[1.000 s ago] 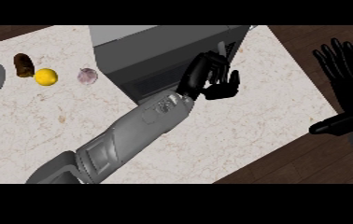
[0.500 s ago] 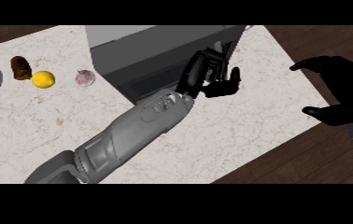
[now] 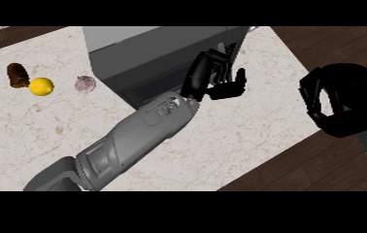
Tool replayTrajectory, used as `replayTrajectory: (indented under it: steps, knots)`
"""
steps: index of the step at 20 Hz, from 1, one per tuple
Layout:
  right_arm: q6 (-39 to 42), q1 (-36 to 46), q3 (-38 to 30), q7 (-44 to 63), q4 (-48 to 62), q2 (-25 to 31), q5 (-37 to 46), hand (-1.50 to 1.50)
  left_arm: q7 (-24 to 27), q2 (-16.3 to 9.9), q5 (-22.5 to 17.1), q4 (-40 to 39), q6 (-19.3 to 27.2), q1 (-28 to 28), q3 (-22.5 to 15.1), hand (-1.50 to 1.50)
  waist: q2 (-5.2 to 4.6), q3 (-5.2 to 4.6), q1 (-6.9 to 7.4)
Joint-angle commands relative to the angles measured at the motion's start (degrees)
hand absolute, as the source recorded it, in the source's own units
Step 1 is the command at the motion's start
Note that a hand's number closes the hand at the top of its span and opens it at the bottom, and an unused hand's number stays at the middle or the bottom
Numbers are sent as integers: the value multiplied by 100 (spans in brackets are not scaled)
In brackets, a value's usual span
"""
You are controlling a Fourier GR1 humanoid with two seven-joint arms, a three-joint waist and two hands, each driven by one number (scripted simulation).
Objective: Pick up the milk, place it into the microwave and close the microwave
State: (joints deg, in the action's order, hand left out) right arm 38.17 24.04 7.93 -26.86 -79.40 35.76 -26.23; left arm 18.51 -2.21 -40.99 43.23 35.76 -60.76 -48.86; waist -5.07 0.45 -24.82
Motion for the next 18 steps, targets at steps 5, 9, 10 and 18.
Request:
replayTrajectory:
  steps: [5, 9, 10, 18]
  knots:
    - [472, -24, 245, -155, -497, 8, -154, 150, 64, 208, -34, -233, 115, -385, -33, 150, -58, 24, -248]
    - [495, -71, 347, -32, -755, 25, -264, 150, 82, 207, -76, -232, 213, -367, -46, 150, -41, 21, -287]
    - [458, -64, 341, 0, -783, 18, -295, 150, 120, 206, -74, -217, 213, -386, -52, 150, -49, 18, -270]
    - [455, -255, 492, 144, -1189, 26, -425, 150, 184, 204, -155, -189, 385, -342, -29, 150, -52, 26, -398]
